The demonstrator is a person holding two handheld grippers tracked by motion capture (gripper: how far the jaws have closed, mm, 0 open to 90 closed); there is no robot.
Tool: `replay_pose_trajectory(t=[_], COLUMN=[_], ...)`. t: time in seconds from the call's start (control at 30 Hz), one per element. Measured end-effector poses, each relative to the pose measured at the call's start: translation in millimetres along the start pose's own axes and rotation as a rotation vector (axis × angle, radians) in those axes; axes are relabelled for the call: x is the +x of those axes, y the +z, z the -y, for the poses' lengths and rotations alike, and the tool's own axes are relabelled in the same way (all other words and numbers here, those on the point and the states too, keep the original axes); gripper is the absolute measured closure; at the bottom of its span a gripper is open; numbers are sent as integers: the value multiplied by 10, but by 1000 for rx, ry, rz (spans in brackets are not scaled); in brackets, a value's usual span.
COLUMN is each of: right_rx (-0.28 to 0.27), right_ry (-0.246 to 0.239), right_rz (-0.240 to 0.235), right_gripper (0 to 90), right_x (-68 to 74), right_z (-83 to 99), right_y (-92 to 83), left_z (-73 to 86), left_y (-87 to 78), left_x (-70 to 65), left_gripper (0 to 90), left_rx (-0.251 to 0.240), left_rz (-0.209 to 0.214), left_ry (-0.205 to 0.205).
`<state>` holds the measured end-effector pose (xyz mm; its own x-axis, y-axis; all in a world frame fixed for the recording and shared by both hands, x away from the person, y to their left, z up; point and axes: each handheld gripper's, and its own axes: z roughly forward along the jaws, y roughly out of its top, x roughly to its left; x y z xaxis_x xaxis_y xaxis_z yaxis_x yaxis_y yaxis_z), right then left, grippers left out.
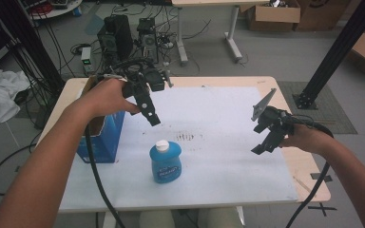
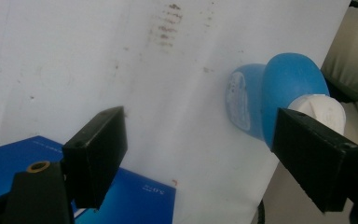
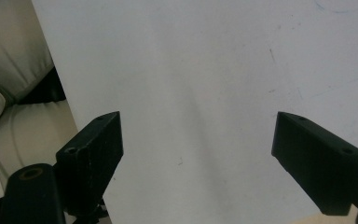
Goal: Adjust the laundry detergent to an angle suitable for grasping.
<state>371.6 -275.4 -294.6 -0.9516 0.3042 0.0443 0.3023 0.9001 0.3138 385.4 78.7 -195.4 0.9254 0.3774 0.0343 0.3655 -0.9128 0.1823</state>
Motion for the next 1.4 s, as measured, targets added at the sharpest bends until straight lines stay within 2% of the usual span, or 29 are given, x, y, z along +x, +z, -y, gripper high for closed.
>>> replay_pose_trajectory(t=[0.77, 1.13, 1.37, 1.4], right_rx=[-1, -4, -6, -5], right_ry=[-4, -11, -14, -16], right_rz=[-1, 2, 10, 9], right_gripper=[164, 164, 164, 164], right_x=[14, 35, 63, 65], right_z=[-71, -61, -40, -39], right_y=[-44, -57, -77, -76], left_z=[36, 11, -19, -21], left_y=[-125, -151, -148, -146], left_x=[28, -38, -87, -103], left_gripper=[192, 192, 193, 192], left_rx=[-19, -21, -18, -18], left_rz=[-26, -33, -43, -39], left_ry=[-5, -9, 3, -8])
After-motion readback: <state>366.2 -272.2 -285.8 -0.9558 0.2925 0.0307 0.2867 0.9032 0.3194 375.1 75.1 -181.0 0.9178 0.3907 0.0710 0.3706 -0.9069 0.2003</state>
